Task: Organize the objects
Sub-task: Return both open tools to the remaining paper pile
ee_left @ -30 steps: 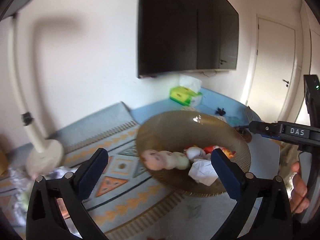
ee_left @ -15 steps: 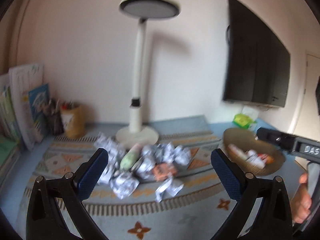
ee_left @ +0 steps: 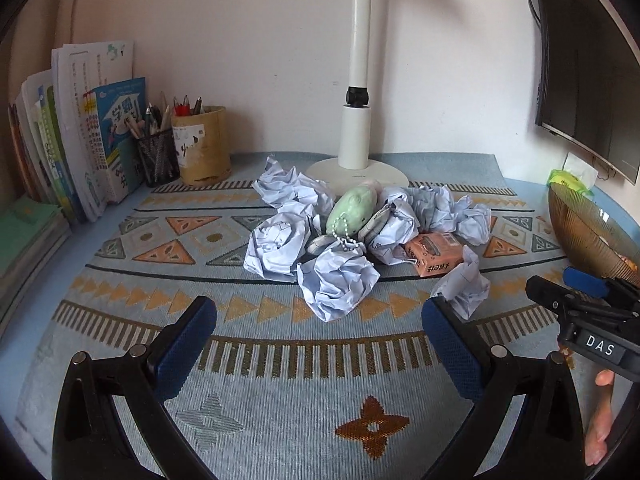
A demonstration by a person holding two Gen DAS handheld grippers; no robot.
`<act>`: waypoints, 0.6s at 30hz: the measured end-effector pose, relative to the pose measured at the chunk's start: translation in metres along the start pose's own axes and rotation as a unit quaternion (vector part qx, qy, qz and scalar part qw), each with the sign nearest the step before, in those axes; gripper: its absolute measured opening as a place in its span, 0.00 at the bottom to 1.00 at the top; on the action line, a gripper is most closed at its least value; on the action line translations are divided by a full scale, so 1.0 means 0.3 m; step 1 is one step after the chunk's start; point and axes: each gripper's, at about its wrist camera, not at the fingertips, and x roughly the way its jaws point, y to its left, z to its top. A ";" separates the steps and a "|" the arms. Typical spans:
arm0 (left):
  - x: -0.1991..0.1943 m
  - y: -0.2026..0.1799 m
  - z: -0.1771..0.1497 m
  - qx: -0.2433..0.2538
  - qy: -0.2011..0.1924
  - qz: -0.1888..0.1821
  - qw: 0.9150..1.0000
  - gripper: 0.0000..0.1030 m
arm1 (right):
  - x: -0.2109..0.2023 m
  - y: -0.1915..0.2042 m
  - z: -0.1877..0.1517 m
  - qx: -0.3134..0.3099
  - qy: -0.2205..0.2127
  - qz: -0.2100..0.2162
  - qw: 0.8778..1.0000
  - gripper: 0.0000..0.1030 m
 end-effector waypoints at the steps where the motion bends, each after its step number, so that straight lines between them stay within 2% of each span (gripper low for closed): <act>1: 0.005 -0.004 0.000 0.002 0.004 0.000 1.000 0.99 | 0.005 0.004 -0.001 -0.003 0.000 -0.007 1.000 0.66; 3: 0.011 -0.004 -0.001 0.002 0.008 -0.006 1.000 0.99 | 0.005 0.029 -0.003 -0.017 -0.002 -0.020 1.000 0.66; 5: 0.011 0.003 -0.002 -0.004 0.010 -0.009 1.000 1.00 | 0.000 0.056 -0.007 -0.036 -0.007 -0.032 0.999 0.72; 7: 0.012 0.014 -0.003 -0.012 0.012 -0.012 1.000 1.00 | -0.006 0.067 -0.007 -0.043 -0.015 -0.038 0.998 0.86; 10: 0.008 0.028 -0.004 -0.024 0.010 -0.012 1.000 0.99 | -0.022 0.049 -0.004 -0.037 -0.025 -0.032 0.999 0.87; 18: 0.010 0.033 -0.004 -0.028 0.011 -0.017 0.999 1.00 | -0.006 0.046 -0.004 -0.034 -0.016 -0.039 0.999 0.87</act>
